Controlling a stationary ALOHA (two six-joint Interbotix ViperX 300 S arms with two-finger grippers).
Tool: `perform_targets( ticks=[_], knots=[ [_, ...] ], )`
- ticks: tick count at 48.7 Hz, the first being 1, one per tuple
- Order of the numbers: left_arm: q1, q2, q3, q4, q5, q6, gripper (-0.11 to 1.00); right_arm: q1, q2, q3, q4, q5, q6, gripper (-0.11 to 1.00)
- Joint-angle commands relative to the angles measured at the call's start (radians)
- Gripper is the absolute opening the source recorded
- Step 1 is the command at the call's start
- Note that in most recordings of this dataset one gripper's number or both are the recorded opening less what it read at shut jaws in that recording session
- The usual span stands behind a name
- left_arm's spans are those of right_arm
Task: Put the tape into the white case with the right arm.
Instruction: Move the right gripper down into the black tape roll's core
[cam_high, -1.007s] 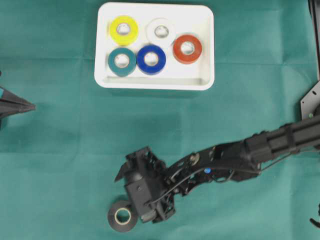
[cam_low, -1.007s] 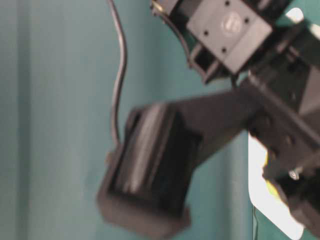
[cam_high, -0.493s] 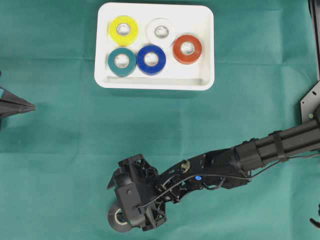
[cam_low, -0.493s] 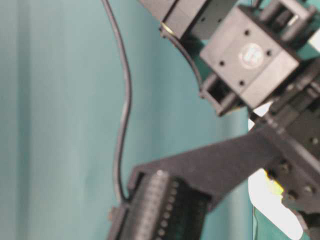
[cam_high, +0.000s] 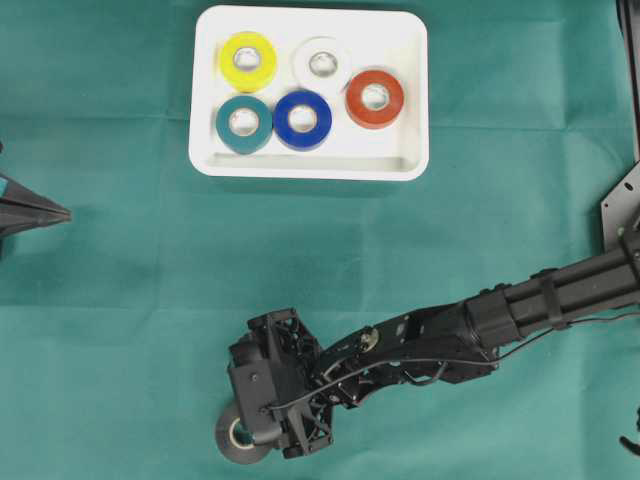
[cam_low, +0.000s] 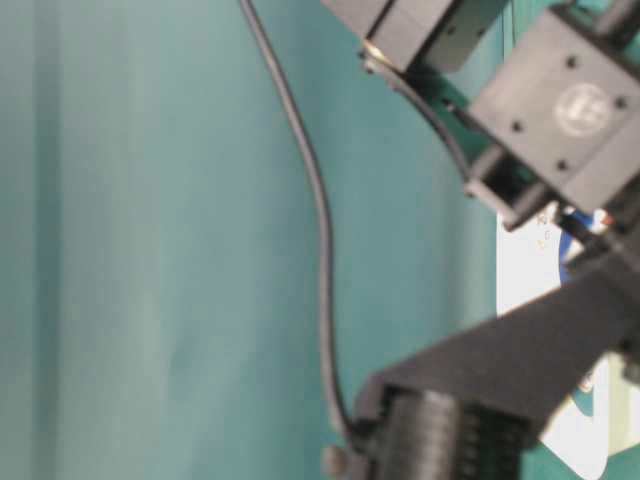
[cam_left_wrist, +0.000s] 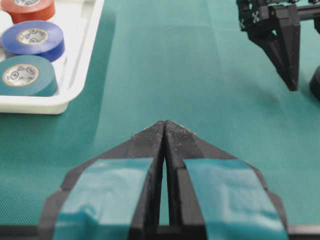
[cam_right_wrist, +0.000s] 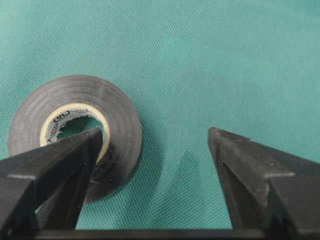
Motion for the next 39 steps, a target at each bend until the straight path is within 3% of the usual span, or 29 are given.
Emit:
perform_targets(
  ticks=[1, 10, 30, 33, 39],
  knots=[
    [0.003, 0.014, -0.017, -0.002, -0.003, 0.002, 0.01, 0.005, -0.017, -0.026, 0.003, 0.017, 0.009, 0.46],
    [0.003, 0.014, -0.017, -0.002, -0.005, 0.002, 0.01, 0.009, -0.002, -0.041, 0.003, 0.081, 0.023, 0.46],
    [0.003, 0.014, -0.017, -0.002, -0.003, 0.002, 0.01, 0.012, 0.006, -0.057, 0.003, 0.091, 0.023, 0.44],
    [0.003, 0.014, -0.017, -0.002, -0.003, 0.002, 0.01, 0.012, 0.006, -0.058, 0.003, 0.091, 0.023, 0.38],
    [0.003, 0.014, -0.017, -0.002, -0.005, 0.0, 0.01, 0.021, 0.006, -0.058, 0.003, 0.095, 0.023, 0.13]
  ],
)
